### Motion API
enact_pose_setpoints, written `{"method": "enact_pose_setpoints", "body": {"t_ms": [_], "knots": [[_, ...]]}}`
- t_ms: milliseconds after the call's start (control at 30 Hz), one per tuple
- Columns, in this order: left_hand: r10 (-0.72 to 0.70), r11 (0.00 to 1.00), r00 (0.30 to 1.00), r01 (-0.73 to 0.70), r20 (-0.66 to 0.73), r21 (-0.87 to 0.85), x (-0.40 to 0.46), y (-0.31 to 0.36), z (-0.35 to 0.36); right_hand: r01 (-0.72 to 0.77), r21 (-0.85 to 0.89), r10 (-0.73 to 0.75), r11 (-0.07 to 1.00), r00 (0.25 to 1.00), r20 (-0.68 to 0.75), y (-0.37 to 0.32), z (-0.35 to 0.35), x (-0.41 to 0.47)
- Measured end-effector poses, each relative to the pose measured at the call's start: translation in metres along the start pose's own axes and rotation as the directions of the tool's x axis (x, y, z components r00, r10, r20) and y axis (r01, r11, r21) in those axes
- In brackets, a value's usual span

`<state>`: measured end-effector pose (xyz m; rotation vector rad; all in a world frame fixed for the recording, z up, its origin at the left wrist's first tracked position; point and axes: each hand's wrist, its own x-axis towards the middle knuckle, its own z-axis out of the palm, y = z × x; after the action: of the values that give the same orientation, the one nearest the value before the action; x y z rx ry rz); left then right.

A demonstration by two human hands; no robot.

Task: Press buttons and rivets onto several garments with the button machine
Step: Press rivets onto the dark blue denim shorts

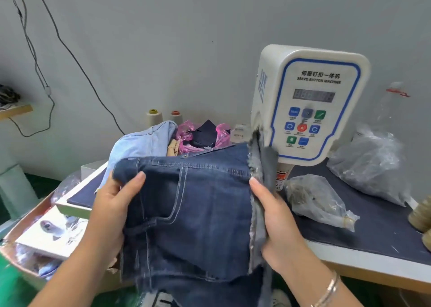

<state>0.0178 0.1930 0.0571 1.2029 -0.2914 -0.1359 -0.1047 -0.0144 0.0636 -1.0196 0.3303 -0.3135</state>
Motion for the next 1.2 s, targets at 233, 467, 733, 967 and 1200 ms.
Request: {"method": "enact_pose_setpoints", "body": {"t_ms": [233,467,733,967,1200], "knots": [[0.313,0.842,0.943,-0.331,0.114,0.427,0.022,0.041,0.024,-0.200,-0.152,0.175,0.968,0.971,-0.162,0.046,-0.059,-0.018],[0.284,0.886,0.952,-0.307,0.116,0.347,0.044,0.056,0.041,-0.058,-0.363,0.032,0.930,0.996,-0.078,0.029,-0.076,-0.032],[0.354,0.524,0.922,-0.057,-0.156,0.850,0.185,0.048,-0.015,-0.097,-0.660,-0.005,0.745,0.988,-0.152,0.036,-0.079,-0.050],[0.016,-0.025,0.970,0.242,-0.242,0.970,0.192,-0.052,-0.065,-0.096,-0.821,0.031,0.563,0.995,-0.095,0.055,-0.085,-0.035],[0.078,-0.081,0.971,0.232,-0.226,0.969,0.183,-0.023,-0.049,0.019,-0.864,-0.032,0.504,0.999,0.004,0.079,-0.038,0.012]]}}
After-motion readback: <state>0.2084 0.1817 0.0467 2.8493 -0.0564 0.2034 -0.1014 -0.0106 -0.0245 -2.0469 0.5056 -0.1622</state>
